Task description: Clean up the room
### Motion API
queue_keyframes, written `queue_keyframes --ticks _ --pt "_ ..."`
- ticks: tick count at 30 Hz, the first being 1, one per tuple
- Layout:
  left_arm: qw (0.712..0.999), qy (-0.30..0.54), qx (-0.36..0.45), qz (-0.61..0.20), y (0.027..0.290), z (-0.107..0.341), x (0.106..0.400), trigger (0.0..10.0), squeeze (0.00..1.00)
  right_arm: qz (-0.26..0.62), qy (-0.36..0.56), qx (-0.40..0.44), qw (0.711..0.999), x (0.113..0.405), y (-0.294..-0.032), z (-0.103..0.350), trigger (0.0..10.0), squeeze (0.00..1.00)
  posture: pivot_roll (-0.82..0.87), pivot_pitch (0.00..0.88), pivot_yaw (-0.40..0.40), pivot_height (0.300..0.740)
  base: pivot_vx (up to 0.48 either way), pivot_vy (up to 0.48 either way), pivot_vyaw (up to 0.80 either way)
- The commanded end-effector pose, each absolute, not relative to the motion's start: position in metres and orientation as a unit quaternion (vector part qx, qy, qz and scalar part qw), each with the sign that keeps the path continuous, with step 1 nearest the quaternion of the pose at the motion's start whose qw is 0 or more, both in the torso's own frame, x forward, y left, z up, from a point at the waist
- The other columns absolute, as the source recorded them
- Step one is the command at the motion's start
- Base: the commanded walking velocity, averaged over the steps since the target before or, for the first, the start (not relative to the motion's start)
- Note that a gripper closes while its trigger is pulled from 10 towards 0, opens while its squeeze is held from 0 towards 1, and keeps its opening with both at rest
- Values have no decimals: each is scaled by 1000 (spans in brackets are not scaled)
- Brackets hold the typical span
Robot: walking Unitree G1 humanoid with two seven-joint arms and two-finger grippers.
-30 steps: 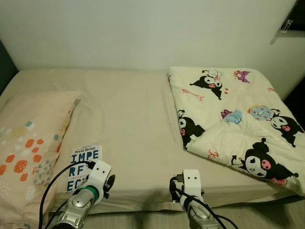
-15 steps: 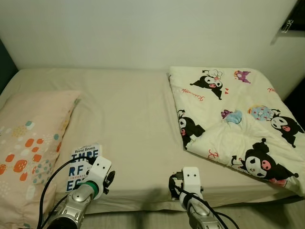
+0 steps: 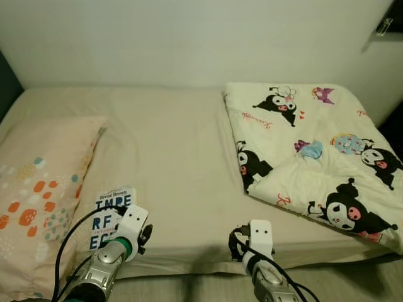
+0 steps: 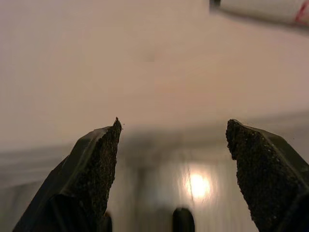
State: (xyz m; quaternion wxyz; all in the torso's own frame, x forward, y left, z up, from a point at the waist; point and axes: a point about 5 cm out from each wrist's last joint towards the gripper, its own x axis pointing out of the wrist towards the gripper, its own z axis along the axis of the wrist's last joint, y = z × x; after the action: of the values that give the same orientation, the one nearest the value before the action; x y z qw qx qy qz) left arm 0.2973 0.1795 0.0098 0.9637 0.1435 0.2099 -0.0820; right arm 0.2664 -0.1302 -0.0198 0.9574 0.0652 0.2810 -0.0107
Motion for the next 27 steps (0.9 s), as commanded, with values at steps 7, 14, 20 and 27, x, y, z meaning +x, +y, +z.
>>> queue_keyframes --ticks 7,14,20,27 --pt "964 213 156 -42 195 5 290 10000 0 -5 276 60 959 256 -138 -25 10000 0 69 64 26 740 0 0 0" --pt "964 196 174 -50 194 10 293 10000 0 -34 235 30 971 271 -138 -8 10000 0 50 49 43 740 0 0 0" --pt "965 191 174 -41 197 12 295 10000 0 -23 218 46 975 276 -137 -1 10000 0 46 48 48 740 0 0 0" --pt "971 183 143 -64 193 14 295 10000 0 -26 203 44 978 275 -135 2 10000 0 45 23 54 740 0 0 0"
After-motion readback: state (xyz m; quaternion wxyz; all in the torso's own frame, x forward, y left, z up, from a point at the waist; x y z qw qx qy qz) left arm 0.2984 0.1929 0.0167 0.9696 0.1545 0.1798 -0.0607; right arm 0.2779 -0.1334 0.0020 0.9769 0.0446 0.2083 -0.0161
